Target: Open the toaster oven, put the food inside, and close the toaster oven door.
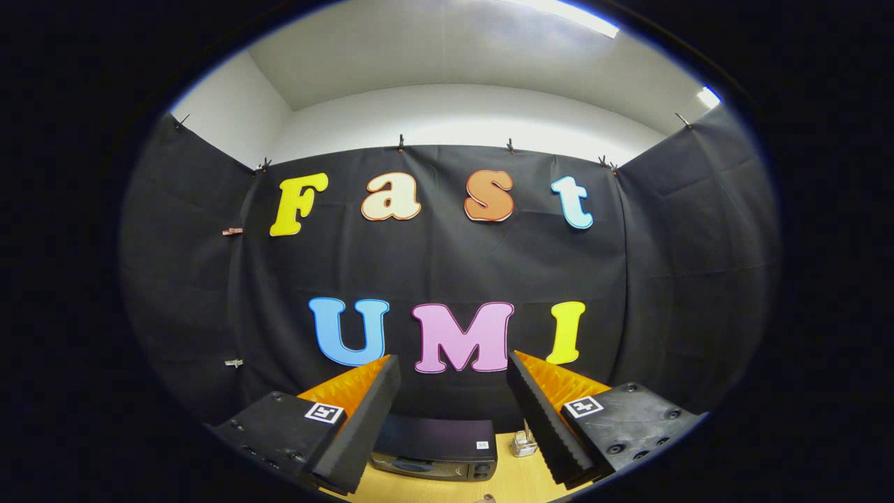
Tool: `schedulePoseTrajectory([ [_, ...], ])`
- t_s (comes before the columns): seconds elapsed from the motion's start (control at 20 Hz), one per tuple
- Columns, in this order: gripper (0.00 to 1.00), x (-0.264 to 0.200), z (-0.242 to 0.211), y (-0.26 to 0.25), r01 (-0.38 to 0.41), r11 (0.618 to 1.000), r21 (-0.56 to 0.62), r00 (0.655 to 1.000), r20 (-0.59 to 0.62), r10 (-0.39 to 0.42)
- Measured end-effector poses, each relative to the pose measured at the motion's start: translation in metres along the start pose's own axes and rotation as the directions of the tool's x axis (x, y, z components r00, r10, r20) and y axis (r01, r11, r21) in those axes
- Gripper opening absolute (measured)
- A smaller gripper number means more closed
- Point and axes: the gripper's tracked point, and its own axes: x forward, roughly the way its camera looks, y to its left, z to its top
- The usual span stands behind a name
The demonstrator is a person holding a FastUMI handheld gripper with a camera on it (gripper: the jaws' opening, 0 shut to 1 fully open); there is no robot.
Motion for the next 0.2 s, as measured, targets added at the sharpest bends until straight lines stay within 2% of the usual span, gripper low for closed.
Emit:
schedulePoseTrajectory([
  [0.2, 0.98, 0.0004, -0.0013, 0.0039, -0.012, 1.000, 0.005, 1.000, -0.006, 0.012],
])
